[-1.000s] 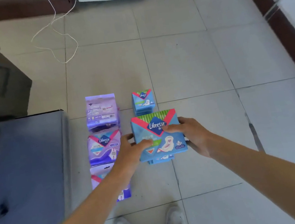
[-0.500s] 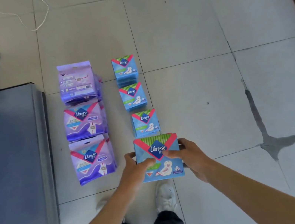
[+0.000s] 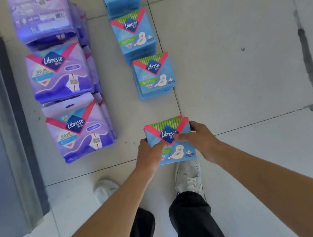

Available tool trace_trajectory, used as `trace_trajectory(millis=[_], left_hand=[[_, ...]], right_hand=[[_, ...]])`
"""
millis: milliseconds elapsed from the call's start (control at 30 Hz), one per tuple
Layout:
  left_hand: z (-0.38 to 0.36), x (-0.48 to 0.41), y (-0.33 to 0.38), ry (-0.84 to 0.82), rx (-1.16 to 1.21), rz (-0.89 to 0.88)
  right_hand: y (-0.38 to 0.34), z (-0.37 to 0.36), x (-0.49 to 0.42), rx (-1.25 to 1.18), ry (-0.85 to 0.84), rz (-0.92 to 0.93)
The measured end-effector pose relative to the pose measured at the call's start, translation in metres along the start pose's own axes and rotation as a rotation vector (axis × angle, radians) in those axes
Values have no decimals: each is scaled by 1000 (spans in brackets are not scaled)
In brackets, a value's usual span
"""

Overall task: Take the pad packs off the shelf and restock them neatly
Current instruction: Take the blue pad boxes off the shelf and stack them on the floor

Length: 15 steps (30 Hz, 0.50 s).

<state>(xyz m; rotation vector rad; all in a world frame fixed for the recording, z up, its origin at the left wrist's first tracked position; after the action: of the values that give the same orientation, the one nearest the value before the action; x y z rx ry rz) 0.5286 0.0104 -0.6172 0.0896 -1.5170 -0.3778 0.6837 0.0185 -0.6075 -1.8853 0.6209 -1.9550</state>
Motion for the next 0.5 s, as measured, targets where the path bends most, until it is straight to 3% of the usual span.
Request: trace_trajectory(millis=[300,500], left_hand=[[1,-125,-26,28,-118,-23],[9,-150,-17,125,-160,-18]], right_hand=[[60,-11,-93,51,36,30],[65,-14,-130,154,107,76]])
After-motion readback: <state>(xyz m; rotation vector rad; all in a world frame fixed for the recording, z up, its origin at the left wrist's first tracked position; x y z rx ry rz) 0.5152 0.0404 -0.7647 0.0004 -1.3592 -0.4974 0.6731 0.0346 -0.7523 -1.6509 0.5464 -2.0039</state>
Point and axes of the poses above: each hand's wrist, its own x-axis away from the middle knuckle, its own z-axis out of the back of the hand, y = z × x, the point moved 9 cm from there along -x, towards the middle knuckle, and after that the axes turned 6 degrees about z, right-handed, at the moved point
